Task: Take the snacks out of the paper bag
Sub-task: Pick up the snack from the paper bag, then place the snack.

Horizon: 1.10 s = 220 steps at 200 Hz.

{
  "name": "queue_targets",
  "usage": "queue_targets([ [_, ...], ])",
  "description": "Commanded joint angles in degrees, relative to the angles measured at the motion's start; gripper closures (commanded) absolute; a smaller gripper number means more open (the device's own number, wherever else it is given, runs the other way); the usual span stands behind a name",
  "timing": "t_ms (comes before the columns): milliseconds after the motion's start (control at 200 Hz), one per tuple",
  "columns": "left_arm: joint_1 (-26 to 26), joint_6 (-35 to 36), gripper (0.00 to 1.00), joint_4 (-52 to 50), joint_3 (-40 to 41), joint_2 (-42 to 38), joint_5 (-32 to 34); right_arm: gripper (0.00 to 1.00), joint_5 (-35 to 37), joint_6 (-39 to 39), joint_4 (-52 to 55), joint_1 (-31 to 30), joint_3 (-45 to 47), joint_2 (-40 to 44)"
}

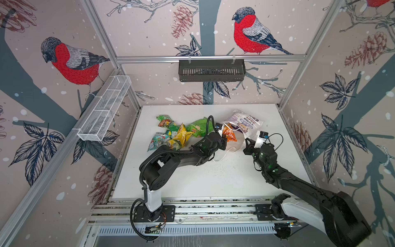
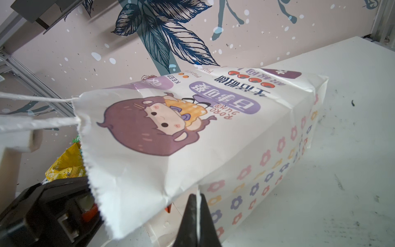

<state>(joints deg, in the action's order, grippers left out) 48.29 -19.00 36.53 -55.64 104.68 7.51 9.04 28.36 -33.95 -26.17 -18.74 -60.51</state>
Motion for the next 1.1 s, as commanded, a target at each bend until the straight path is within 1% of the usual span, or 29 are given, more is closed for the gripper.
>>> queue_targets([
  [0, -0.21, 1.06, 1.0, 9.33, 4.93, -3.55, -0.93, 1.0, -0.42, 0.23, -0.5, 0.06, -0.22, 0.3],
  [80, -0.69, 0.82, 1.0, 10.24, 7.15, -5.87, 0.27, 1.0, -0.3, -0.13, -0.74, 0.07, -0.33, 0.26],
  [165, -1.29, 1.34, 1.0, 8.59, 8.28, -8.03, 2.63, 1.0, 0.01, -0.15, -1.15, 0.15, -0.16, -0.11],
  [265, -2.34, 1.02, 1.0, 11.79, 12.06, -11.07, 2.75, 1.0, -0.14, 0.03, -2.32, 0.24, 0.32, -0.4],
  [375, -3.11, 0.67, 1.0, 12.29, 14.8, -14.17, 2.0, 1.0, -0.72, -0.1, -3.47, 0.54, 0.37, -1.13],
  [515, -3.76, -0.78, 1.0, 13.55, 19.56, -19.62, 2.56, 1.0, -1.7, -1.13, -3.7, 1.03, -0.49, -1.96],
  [555, -4.06, -0.74, 1.0, 12.99, 20.6, -21.34, 2.79, 1.0, -2.12, -1.53, -3.59, 1.21, -0.74, -2.18],
  [675, -5.32, 0.01, 1.0, 6.93, 21.35, -27.33, 4.67, 1.0, -2.78, -2.94, -2.73, 1.8, -1.29, -2.33],
  [771, -7.79, -1.66, 1.0, 3.07, 22.52, -31.88, 5.32, 1.0, -3.6, -2.44, -3.24, 2.18, -0.99, -2.63],
  [891, -11.4, -2.06, 1.0, -2.74, 23.66, -36.29, 7.14, 1.0, -4.43, -2.08, -3.69, 2.36, -0.24, -1.89],
  [941, -13.67, -2.67, 1.0, -4.49, 24.38, -37.87, 7.28, 1.0, -4.4, -2.68, -2.5, 2.36, -0.24, -0.87],
  [1041, -19.02, -5.61, 1.0, -8.04, 25.6, -40.73, 5.38, 1.0, -3.46, -3.81, -0.3, 2.18, 0.02, 1.68],
  [1096, -21.38, -7.29, 1.0, -9.86, 26.2, -41.99, 5.9, 1.0, -2.98, -4.0, -0.15, 2.17, 0.44, 2.6],
])
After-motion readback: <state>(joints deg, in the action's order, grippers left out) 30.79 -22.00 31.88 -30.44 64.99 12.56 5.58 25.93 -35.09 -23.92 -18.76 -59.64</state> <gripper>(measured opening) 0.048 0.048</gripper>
